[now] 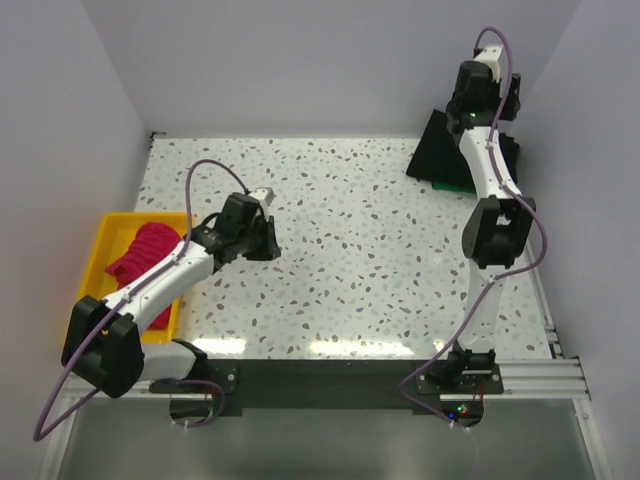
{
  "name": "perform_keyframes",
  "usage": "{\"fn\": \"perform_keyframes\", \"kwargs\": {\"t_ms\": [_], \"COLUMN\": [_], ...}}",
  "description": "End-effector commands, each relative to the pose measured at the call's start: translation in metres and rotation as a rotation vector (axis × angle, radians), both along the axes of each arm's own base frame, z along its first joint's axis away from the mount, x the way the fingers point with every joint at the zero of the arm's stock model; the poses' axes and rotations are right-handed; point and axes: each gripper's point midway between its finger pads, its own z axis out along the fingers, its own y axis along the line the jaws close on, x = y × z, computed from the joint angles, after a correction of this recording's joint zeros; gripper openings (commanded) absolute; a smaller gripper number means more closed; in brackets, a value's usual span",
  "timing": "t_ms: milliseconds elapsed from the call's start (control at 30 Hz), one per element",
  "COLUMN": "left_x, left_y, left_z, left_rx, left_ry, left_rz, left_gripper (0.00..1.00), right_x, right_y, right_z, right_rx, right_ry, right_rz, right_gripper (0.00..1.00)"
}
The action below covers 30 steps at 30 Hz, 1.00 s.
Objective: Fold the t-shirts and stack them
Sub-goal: Reset both grippers
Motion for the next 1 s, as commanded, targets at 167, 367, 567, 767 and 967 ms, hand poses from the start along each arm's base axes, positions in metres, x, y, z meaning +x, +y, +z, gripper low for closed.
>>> {"fn": "perform_keyframes", "kwargs": {"t_ms": [167,367,567,767,967], "left_x": [0.015,0.019,0.02,0.021,0.023], "left_y": [0.004,0.009,0.011,0.011,0.018], "left_z": [0.024,0.03,0.026,0.024,0.028], "left_rx": [-0.008,0.004,0.006,0.01,0.001], "left_ry": [-0.097,-0.12,-0.118,-0.111,-0.148], "left_rz": [0.027,0.049,0.074,0.087,0.135], "left_gripper": [0.25,0.26,0.26,0.26,0.26], "right_x": [-0.056,-0.129,-0.218,-0.279,-0.307], "right_y": [0.091,0.163,0.219,0.24,0.249], "right_z": [0.034,-0.032,-0.086,-0.119,-0.121], "right_rx": [0.279,0.451,0.596,0.76,0.834], "right_ry": [-0.171,-0.041,0.062,0.136,0.186], "right_rz": [0.166,0.339,0.527,0.653,0.719], "right_gripper": [0.99,0.99,0.99,0.99,0.99]}}
